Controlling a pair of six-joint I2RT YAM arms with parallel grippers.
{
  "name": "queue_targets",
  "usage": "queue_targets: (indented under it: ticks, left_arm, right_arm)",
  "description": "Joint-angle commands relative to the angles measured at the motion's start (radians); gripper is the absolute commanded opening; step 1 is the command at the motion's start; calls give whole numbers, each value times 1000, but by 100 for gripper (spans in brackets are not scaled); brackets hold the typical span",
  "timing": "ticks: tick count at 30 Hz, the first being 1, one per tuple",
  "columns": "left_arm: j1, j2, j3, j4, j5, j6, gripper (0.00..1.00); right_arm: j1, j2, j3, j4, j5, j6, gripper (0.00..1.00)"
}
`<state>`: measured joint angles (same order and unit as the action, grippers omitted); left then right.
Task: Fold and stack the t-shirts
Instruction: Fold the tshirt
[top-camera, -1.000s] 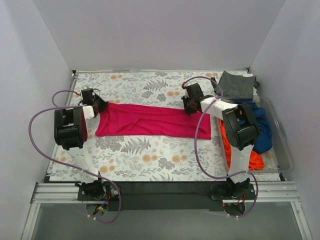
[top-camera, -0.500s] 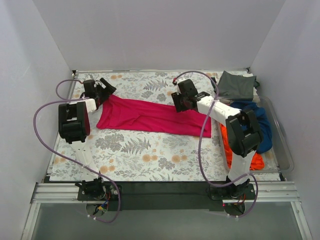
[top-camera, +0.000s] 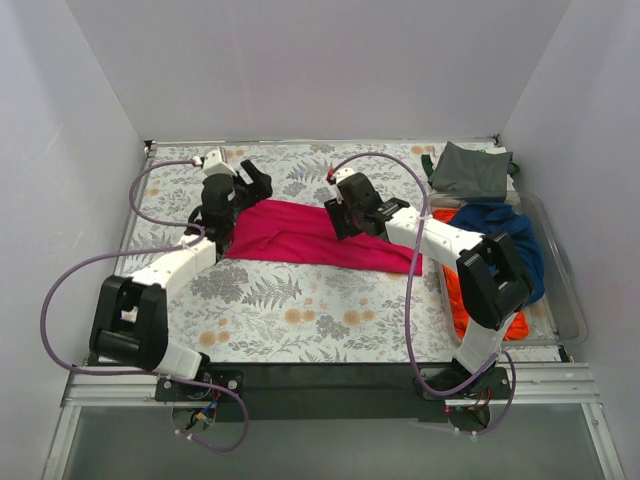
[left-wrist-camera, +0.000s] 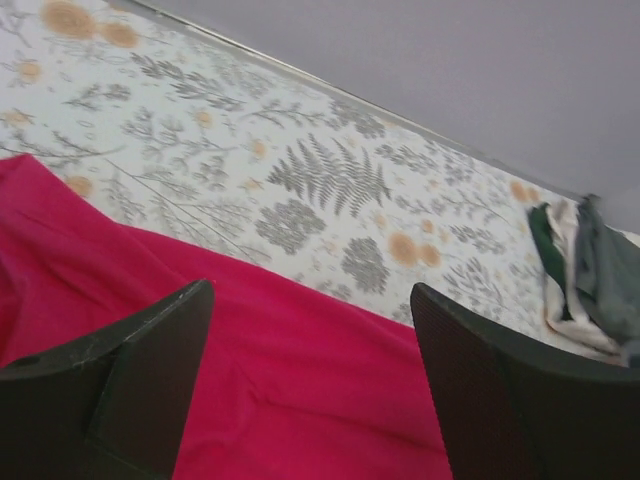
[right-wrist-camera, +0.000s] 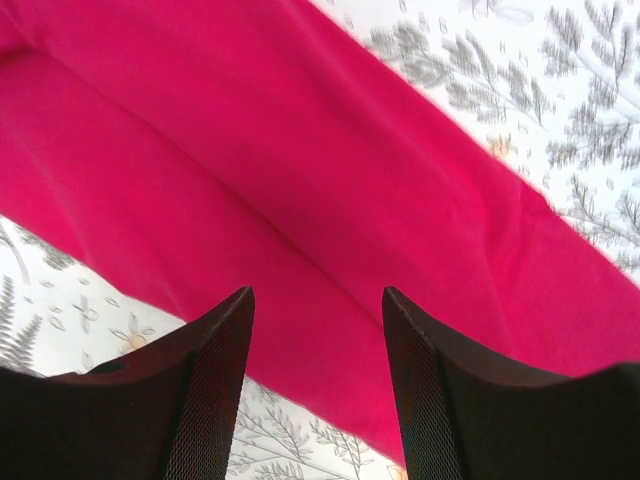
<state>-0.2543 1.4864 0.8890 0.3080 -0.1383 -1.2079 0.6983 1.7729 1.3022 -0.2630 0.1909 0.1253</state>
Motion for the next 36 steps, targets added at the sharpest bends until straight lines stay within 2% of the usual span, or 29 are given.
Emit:
queue_targets:
  ticks: [1,4,9,11,14,23,28,36]
  left_arm:
    - [-57,-93,-109,-32,-141,37,70]
    - [-121,-92,-130,-99,-162,48,65]
    - [-210,-25,-117,-193,-322,61,63]
    - [-239,-12,-116,-220,-363,57,56]
    - [-275,0,-142,-231,-409,54,53]
    - [-301,123,-102,-283,-492,45,42]
    - [-303,170,-79,-302,-558,41,43]
    - [-303,170,-96,-248,-529,70,43]
  right_arm:
    - [-8,-75,-72,13,59,30,49]
    - [-13,-119,-125,19,67,45,50]
    - [-28,-202,-195,22,79,53,51]
    - [-37,-259,-237,22,93,53,51]
    - [-68,-332,-290,24,94,60,52]
    - [-134,-408,-343,41,51,62,53]
    - [-141,-418,-356,41,47,62,54]
    - [-141,-418,-360,44,36,62,54]
